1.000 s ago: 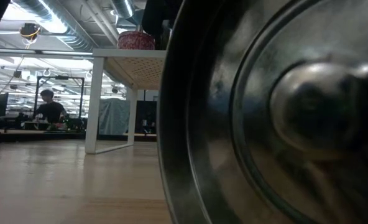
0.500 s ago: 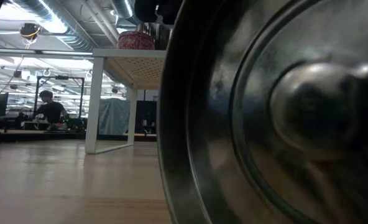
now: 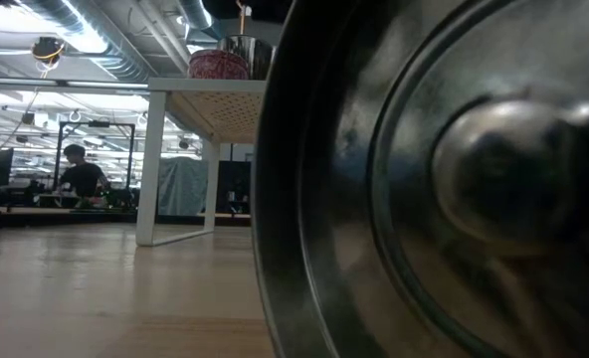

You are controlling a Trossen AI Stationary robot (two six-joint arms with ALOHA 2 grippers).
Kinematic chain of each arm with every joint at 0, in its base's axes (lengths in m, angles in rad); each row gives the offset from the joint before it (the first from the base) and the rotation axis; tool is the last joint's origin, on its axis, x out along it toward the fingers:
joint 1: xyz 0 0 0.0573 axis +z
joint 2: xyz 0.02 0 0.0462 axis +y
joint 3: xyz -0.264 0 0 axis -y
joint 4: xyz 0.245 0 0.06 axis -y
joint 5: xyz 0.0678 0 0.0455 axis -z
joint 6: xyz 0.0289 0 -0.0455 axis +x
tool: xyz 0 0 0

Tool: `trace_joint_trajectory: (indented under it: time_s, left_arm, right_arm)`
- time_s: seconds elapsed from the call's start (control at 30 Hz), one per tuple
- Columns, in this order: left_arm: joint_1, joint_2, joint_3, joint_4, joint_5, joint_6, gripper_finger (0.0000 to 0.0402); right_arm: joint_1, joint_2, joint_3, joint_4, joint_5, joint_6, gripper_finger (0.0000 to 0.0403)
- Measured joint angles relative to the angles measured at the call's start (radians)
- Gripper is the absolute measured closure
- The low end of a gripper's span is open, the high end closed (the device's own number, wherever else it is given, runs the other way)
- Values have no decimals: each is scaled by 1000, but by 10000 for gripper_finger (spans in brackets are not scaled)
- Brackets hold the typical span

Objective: Pick & Place candle stick holders
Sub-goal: Put the gold candle holder on the shelf

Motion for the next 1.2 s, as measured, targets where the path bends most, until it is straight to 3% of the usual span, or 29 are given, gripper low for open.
trace_joint_trajectory:
  time_s: [0.37,0.53,0.67,0.8,0.93,1.03,1.2]
  left_arm:
    - [-72,-1,1,0,-1,1,215]
    - [-109,-1,1,0,-2,85,225]
    - [-127,-1,1,-1,48,157,280]
    - [-132,-1,1,0,168,234,378]
    - [-145,-6,1,21,240,295,397]
    - [-181,-43,1,22,195,285,399]
    - [-272,-159,2,2,7,281,400]
  right_arm:
    - [1,0,0,0,0,0,398]
    - [1,0,0,0,0,0,398]
    - [1,0,0,-11,0,18,398]
    - [1,0,0,-24,0,34,398]
    - [1,-2,0,-25,0,34,398]
    - [0,-3,0,-59,0,24,398]
    - [-30,-1,0,-146,0,90,398]
